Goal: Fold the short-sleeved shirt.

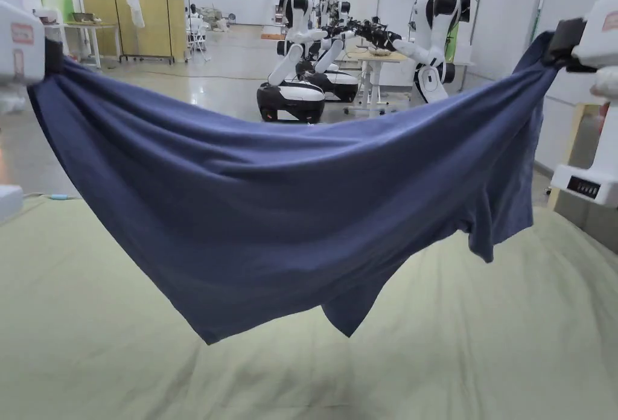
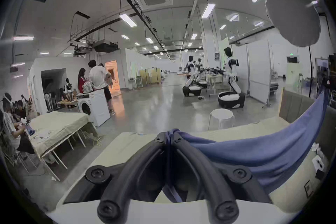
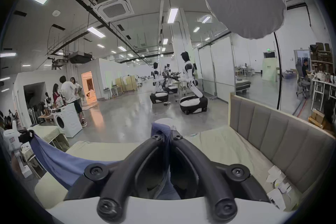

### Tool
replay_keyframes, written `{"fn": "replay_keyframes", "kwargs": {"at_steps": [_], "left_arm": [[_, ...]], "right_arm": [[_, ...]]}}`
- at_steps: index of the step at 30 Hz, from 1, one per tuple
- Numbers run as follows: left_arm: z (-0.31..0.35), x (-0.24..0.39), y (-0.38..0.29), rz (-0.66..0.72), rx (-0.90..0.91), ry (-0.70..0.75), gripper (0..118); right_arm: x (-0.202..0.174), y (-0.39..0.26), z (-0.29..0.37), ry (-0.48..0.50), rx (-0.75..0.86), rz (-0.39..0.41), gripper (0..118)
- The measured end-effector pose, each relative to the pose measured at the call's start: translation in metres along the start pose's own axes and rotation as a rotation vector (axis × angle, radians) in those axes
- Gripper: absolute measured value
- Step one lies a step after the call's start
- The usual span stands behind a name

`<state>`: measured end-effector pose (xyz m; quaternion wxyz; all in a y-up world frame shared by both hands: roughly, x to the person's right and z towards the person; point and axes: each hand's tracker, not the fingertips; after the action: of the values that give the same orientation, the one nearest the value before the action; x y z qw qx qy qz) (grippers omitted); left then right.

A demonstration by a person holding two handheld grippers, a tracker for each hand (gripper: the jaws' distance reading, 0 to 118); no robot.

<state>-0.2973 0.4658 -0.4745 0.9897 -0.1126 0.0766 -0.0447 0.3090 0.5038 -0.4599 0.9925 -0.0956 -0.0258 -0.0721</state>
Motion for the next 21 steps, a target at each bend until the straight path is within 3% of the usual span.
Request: {"fn": "replay_keyframes", "kwargs": {"at_steps": [7, 10, 16, 21], "left_arm": [[-0.049, 0.012, -0.103, 0.053, -0.099, -0.014, 1], [-0.023, 0.018, -0.120, 0.045, -0.131, -0.044, 1], [0.060, 0.002, -0.171, 0.062, -0.193, -0.161, 0], [0.140, -0.014, -0.262, 0.033, -0.370, -0.208, 0]], "right_arm": [[0.022, -0.113, -0.034, -0.082, -0.093, 0.015, 8], [0.038, -0.132, -0.016, -0.038, -0.126, -0.041, 8], [0.073, -0.189, 0.065, 0.000, -0.193, 0.005, 8], [0.106, -0.284, 0.129, 0.013, -0.350, 0.034, 8]]}}
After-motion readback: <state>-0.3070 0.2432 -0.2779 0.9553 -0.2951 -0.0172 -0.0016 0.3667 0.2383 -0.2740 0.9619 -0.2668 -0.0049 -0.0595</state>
